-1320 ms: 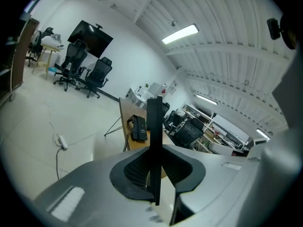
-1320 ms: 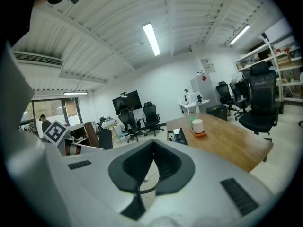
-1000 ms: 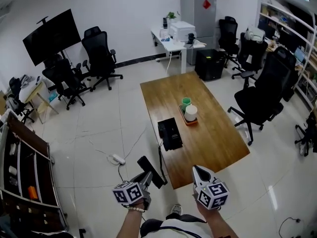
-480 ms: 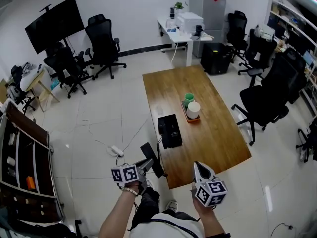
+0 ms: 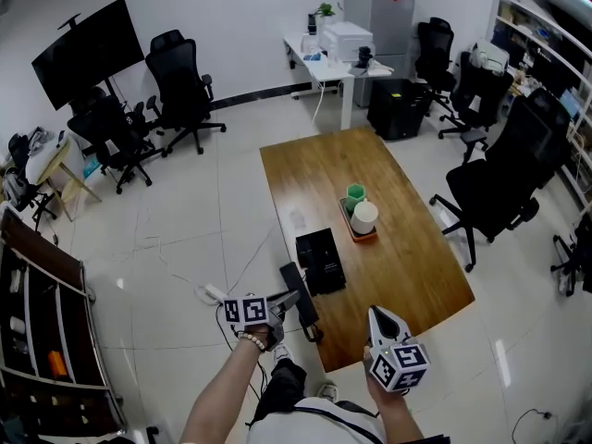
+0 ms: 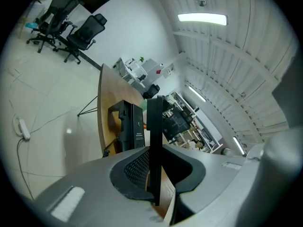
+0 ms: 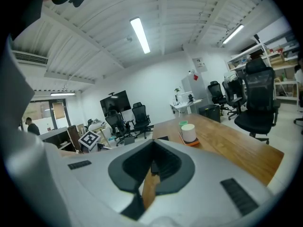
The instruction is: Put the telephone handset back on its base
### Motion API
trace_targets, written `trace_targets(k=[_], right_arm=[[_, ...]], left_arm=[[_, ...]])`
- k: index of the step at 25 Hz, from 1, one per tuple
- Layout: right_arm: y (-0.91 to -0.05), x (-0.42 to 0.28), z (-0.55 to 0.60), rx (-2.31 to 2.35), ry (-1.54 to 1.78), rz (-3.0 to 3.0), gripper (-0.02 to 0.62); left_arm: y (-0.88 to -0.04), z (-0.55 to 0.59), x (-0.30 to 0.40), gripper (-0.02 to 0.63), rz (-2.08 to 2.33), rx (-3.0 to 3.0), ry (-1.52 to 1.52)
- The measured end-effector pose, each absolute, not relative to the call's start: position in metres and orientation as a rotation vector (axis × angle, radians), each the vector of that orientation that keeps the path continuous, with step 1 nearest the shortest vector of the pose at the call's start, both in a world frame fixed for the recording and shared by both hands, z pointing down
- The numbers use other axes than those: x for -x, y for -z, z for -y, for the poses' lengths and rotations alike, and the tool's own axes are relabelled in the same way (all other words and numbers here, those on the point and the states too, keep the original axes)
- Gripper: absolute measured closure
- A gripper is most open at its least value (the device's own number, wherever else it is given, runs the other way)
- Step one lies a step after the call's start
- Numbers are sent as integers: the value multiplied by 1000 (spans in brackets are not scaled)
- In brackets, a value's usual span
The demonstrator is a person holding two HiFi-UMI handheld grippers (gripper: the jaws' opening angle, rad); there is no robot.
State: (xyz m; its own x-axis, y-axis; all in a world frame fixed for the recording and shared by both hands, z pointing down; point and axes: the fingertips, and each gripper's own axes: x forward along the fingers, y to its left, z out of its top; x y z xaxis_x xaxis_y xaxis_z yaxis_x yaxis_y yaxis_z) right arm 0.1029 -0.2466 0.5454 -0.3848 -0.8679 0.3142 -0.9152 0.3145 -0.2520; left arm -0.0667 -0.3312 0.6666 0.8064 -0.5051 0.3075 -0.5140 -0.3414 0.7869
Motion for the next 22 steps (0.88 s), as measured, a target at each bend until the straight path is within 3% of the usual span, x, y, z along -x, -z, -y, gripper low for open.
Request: trace_targets(k=[22], right_arm=[[-574,-87,314,-1756,-651,2315,594]], left_arm=[[-721,429,34,533,491,-1982,-16]])
